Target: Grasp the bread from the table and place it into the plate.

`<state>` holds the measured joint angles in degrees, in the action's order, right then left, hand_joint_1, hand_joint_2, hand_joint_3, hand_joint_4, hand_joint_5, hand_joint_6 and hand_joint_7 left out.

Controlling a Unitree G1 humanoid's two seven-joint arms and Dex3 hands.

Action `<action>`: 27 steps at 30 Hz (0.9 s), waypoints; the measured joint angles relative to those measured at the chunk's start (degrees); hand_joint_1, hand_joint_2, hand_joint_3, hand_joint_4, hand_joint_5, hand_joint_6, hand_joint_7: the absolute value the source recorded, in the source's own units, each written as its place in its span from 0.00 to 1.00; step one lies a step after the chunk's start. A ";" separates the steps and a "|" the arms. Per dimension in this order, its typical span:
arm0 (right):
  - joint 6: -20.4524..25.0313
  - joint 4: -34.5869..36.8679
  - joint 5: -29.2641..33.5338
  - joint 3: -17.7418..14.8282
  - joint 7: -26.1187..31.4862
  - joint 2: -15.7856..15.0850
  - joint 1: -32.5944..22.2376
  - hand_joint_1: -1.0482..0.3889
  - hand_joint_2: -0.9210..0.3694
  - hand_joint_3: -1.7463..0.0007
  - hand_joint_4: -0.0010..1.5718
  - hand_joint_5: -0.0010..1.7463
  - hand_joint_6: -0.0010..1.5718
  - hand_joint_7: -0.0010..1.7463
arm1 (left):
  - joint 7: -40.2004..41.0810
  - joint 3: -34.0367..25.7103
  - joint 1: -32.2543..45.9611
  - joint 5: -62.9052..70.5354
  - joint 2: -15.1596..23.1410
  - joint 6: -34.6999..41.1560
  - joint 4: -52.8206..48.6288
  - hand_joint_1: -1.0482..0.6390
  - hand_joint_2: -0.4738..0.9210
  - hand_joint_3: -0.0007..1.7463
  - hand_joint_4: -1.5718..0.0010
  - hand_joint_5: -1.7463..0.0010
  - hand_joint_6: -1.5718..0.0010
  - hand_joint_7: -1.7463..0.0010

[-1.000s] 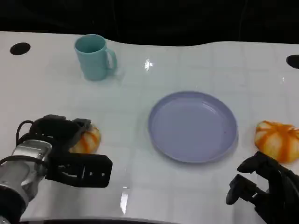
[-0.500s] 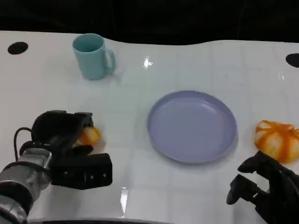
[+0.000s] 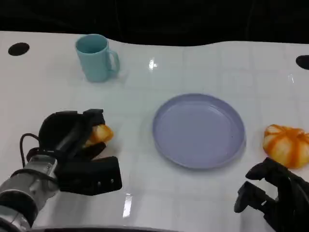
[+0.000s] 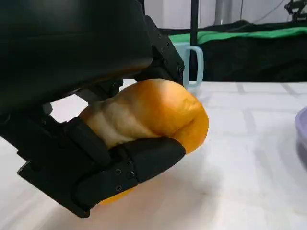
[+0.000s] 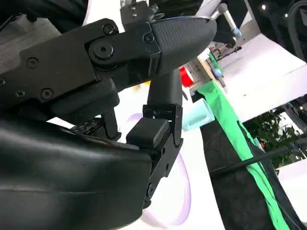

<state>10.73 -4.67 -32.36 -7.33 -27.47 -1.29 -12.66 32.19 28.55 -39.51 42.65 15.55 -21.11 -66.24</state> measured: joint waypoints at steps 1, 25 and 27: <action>0.00 0.00 0.00 0.00 0.06 0.00 0.00 0.36 0.00 0.90 0.47 0.88 0.51 0.61 | -0.04 -0.25 -0.04 -0.43 -0.01 -0.03 0.56 0.37 0.71 0.74 0.26 0.00 0.52 0.00; 0.01 0.05 -0.07 0.00 0.08 -0.02 0.01 0.36 0.00 0.90 0.47 0.90 0.51 0.62 | 2.18 -1.87 -4.19 -1.74 -3.88 -0.96 11.29 0.53 0.73 0.56 0.47 0.02 0.54 0.36; 0.01 0.05 -0.06 0.03 0.08 -0.01 0.01 0.37 0.00 0.89 0.47 0.90 0.51 0.63 | 1.66 -1.34 -5.34 -1.58 -4.50 -1.13 11.34 0.54 0.70 0.59 0.47 0.01 0.60 0.10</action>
<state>10.74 -4.62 -32.43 -7.31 -27.39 -1.30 -12.65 33.85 27.21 -44.86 41.07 11.05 -22.24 -54.90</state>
